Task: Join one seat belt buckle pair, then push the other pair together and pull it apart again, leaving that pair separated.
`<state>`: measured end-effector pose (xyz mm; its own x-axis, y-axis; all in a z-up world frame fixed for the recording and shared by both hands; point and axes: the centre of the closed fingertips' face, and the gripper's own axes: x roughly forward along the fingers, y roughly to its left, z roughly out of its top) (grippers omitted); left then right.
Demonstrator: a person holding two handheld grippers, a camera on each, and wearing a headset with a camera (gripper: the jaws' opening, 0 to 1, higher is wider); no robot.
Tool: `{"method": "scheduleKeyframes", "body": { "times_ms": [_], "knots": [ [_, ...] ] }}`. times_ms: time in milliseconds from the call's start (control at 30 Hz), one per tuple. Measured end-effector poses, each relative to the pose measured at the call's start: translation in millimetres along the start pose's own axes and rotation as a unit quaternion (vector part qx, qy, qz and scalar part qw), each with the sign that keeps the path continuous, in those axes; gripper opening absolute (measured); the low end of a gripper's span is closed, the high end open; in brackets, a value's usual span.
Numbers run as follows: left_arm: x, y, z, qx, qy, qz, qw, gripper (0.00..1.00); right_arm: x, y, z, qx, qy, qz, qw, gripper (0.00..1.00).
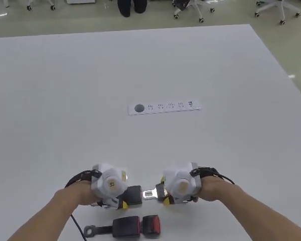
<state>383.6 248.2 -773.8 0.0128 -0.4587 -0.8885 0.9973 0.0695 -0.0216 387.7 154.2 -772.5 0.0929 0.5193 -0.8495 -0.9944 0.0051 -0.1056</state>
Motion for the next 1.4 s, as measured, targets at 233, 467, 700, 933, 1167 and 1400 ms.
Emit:
{"method": "scheduleKeyframes", "body": {
  "times_ms": [233, 467, 700, 933, 1167, 1400],
  "knots": [
    [1.2, 0.4, -0.4, 0.0, -0.002, -0.001, 1.0, 0.34, -1.4, -0.9, -7.4, 0.003, 0.006, 0.0, 1.0, 0.31],
    [2.7, 1.3, -1.5, 0.0, -0.003, -0.001, 1.0, 0.34, -4.7, -1.5, -14.9, 0.005, 0.01, 0.001, 0.9999, 0.32],
    [2.6, 0.7, -0.5, 0.0, -0.004, -0.001, 1.0, 0.34, -8.0, -2.4, -26.4, 0.01, 0.016, 0.001, 0.9998, 0.32],
    [3.1, 0.8, -1.2, 0.0, -0.005, -0.001, 1.0, 0.34, -12.0, -0.7, -33.6, 0.014, 0.021, 0.001, 0.9997, 0.32],
    [1.6, 0.1, -1.2, 0.001, -0.007, 0.0, 1.0, 0.34, -16.5, -1.8, -37.9, 0.017, 0.023, 0.003, 0.9996, 0.32],
    [0.7, -0.7, 0.6, 0.004, -0.008, -0.001, 1.0, 0.34, -20.6, 0.0, -35.2, 0.021, 0.022, 0.003, 0.9995, 0.33]
  ]
}}
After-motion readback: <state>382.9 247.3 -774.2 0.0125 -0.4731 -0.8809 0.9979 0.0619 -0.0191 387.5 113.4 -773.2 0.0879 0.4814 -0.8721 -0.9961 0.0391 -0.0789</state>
